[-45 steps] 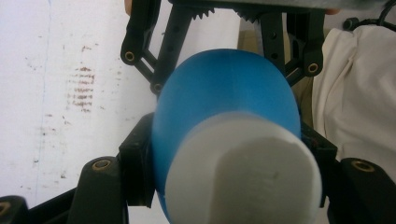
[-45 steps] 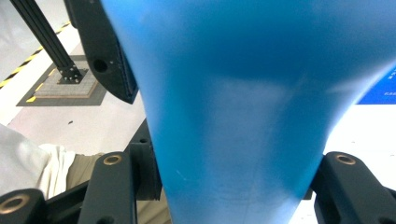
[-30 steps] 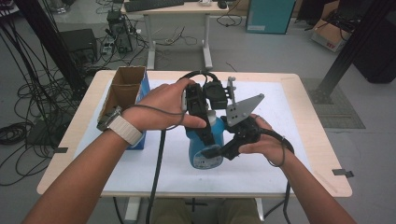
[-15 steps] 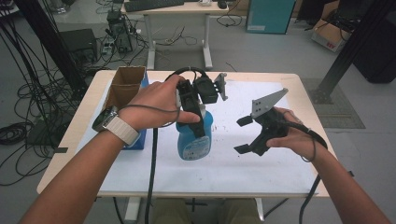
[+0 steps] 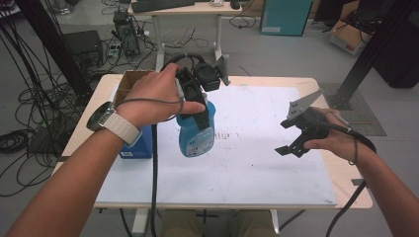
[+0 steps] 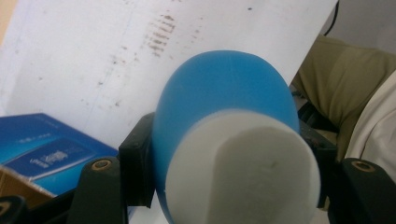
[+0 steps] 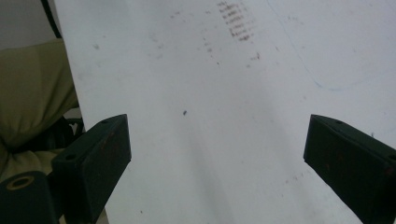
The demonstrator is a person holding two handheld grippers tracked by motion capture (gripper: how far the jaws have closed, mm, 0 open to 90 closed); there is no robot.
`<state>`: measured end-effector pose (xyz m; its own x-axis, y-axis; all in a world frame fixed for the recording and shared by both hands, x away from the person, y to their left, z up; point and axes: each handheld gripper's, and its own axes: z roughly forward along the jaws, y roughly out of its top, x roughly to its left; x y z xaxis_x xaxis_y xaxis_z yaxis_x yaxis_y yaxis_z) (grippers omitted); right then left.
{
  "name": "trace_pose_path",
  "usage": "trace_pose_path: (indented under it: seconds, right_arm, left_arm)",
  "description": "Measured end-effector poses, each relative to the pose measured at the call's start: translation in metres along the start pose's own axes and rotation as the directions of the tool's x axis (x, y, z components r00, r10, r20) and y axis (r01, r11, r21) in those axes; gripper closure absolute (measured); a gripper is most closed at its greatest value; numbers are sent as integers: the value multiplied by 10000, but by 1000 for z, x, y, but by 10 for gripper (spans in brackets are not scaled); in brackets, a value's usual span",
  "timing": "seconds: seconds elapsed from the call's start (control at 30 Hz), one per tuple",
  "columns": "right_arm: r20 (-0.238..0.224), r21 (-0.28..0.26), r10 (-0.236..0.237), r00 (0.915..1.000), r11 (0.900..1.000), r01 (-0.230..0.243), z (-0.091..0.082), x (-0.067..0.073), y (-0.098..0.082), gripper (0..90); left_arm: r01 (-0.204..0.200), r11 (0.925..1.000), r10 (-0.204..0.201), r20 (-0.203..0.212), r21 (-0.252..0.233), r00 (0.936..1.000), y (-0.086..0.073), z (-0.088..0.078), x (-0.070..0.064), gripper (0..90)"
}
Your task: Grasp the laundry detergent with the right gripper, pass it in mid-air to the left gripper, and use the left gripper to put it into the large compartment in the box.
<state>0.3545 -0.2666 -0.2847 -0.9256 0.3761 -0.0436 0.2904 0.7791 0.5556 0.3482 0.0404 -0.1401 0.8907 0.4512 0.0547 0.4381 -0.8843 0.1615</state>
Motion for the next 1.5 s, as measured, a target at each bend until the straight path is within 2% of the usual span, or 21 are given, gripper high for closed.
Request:
trace_pose_path:
  seconds: [0.2, 0.37, 0.43, 0.5, 0.63, 0.73, 0.8, 0.83, 0.97, 1.07, 1.1, 1.13, 1.2, 1.23, 1.3, 1.33, 1.37, 1.4, 1.43, 1.47, 1.5]
  right_arm:
    - [307, 261, 562, 9980, 9980, -570, -7, -10, -17, 77]
    - [556, 514, 673, 9962, 9962, -702, -9, -17, -27, 77]
    - [605, 576, 709, 9957, 9956, -744, -10, -19, -31, 77]
    - [669, 635, 818, 9944, 9943, -860, -11, -19, -33, 77]
    - [723, 694, 770, 9944, 9942, -821, -11, -19, -34, 77]
    - [764, 638, 713, 9945, 9951, -762, -12, -20, -34, 77]
    - [720, 728, 728, 9947, 9943, -781, -13, -21, -34, 77]
    - [724, 770, 661, 9952, 9944, -717, -13, -21, -34, 77]
    - [843, 635, 681, 9941, 9953, -735, -15, -24, -35, 80]
    - [870, 559, 777, 9932, 9950, -827, -17, -26, -36, 80]
    - [852, 592, 751, 9935, 9950, -803, -18, -26, -36, 80]
    - [868, 532, 779, 9932, 9952, -827, -18, -27, -36, 80]
    - [881, 530, 792, 9930, 9950, -841, -19, -28, -36, 80]
    - [901, 536, 812, 9926, 9948, -863, -19, -29, -36, 80]
    - [898, 543, 873, 9921, 9942, -924, -18, -29, -37, 80]
    - [892, 570, 801, 9928, 9947, -854, -17, -30, -37, 80]
    - [873, 629, 850, 9925, 9939, -907, -17, -30, -38, 80]
    - [898, 604, 830, 9925, 9942, -886, -16, -30, -38, 80]
    - [878, 634, 886, 9922, 9935, -943, -15, -30, -39, 80]
    - [882, 650, 871, 9923, 9935, -930, -15, -31, -40, 80]
    - [882, 644, 913, 9919, 9932, -971, -14, -31, -40, 80]
  left_arm:
    - [623, 9980, -622, -176, 52, 9979, -1, -20, 12, 377]
    - [1446, 9893, -1435, -533, 191, 9882, -1, -39, 22, 376]
    - [1766, 9842, -1755, -651, 103, 9823, -2, -46, 26, 377]
    - [2140, 9768, -2129, -812, 47, 9737, -4, -54, 32, 377]
    - [2549, 9669, -2546, -952, -90, 9623, -7, -65, 41, 376]
    - [3159, 9487, -3158, -997, -159, 9436, -10, -72, 49, 377]
    - [3555, 9345, -3551, -1030, -153, 9291, -13, -76, 55, 377]
    - [3820, 9238, -3824, -1025, -241, 9183, -14, -78, 56, 377]
    - [4473, 8941, -4463, -1251, -223, 8861, -21, -87, 68, 377]
    - [4984, 8665, -4964, -1518, -275, 8547, -28, -92, 77, 376]
    - [5228, 8518, -5211, -1574, -337, 8389, -30, -93, 80, 376]
    - [5384, 8418, -5367, -1654, -386, 8274, -33, -95, 83, 377]
    - [5897, 8054, -5902, -1724, -594, 7887, -37, -97, 89, 377]
    - [6008, 7965, -6019, -1811, -673, 7777, -39, -98, 92, 377]
    - [6179, 7829, -6185, -1981, -727, 7604, -44, -100, 99, 377]
    - [6260, 7772, -6245, -2011, -644, 7547, -46, -101, 101, 377]
    - [6362, 7679, -6360, -2062, -747, 7436, -48, -101, 104, 377]
    - [6562, 7510, -6557, -2015, -742, 7276, -50, -101, 106, 377]
    - [6750, 7323, -6771, -2014, -896, 7078, -53, -100, 108, 377]
    - [6781, 7293, -6803, -2025, -909, 7044, -54, -100, 110, 377]
    - [6938, 7155, -6937, -2015, -822, 6915, -57, -100, 113, 377]
